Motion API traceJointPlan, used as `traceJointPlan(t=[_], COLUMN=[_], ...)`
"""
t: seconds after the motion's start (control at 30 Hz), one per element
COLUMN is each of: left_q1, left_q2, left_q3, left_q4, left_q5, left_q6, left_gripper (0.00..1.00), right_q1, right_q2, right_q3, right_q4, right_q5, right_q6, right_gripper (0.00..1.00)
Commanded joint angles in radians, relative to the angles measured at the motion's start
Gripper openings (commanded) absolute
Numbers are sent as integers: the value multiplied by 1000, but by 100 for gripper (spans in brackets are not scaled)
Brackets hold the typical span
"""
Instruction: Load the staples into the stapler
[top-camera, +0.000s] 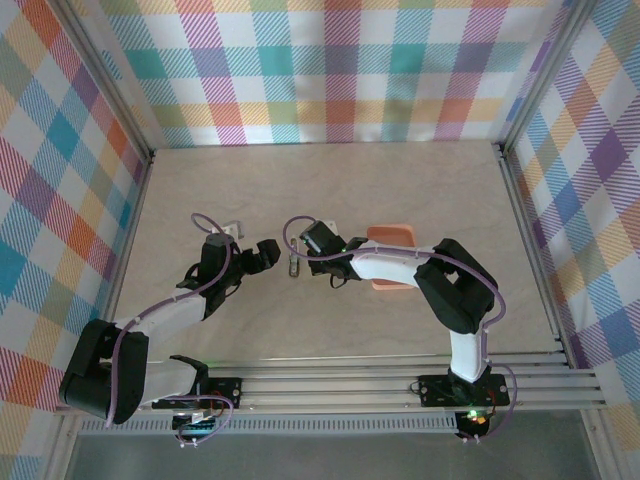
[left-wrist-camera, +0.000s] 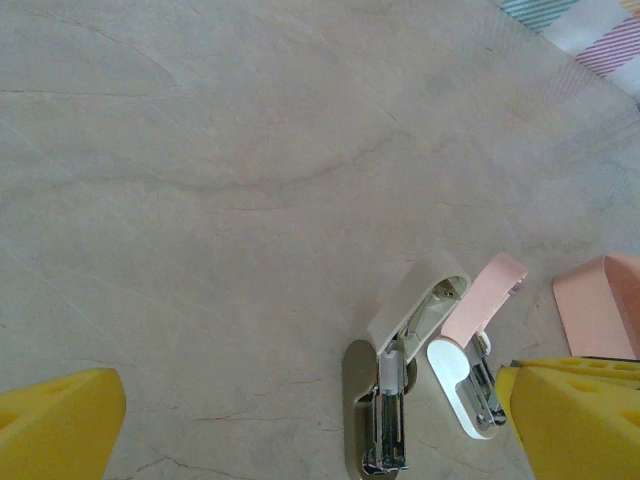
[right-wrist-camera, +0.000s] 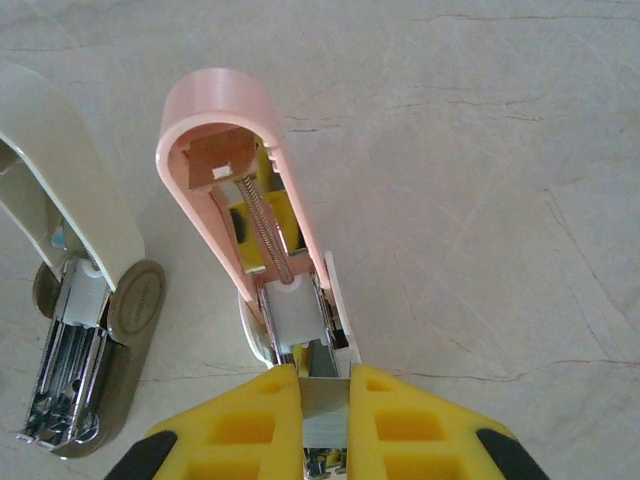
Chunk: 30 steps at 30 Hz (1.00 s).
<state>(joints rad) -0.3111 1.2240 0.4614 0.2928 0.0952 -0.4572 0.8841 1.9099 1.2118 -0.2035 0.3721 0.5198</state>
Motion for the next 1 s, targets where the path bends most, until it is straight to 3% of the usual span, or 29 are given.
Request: traceJointPlan(t=[0.0, 0.97], left_q1=[12, 14], left_q2=[5, 4], left_q3=[-7, -7], left_q4=[32, 29], left_q5=[13, 14], left_q6=[-11, -9], left_gripper=[99, 98], right_q1=[-2, -7], right_q2=[8, 35], right_q3=[-1, 5], right_q4=[-45, -64], right_q5=[-9, -101], right_q6=[-35, -182], right_gripper=[14, 13])
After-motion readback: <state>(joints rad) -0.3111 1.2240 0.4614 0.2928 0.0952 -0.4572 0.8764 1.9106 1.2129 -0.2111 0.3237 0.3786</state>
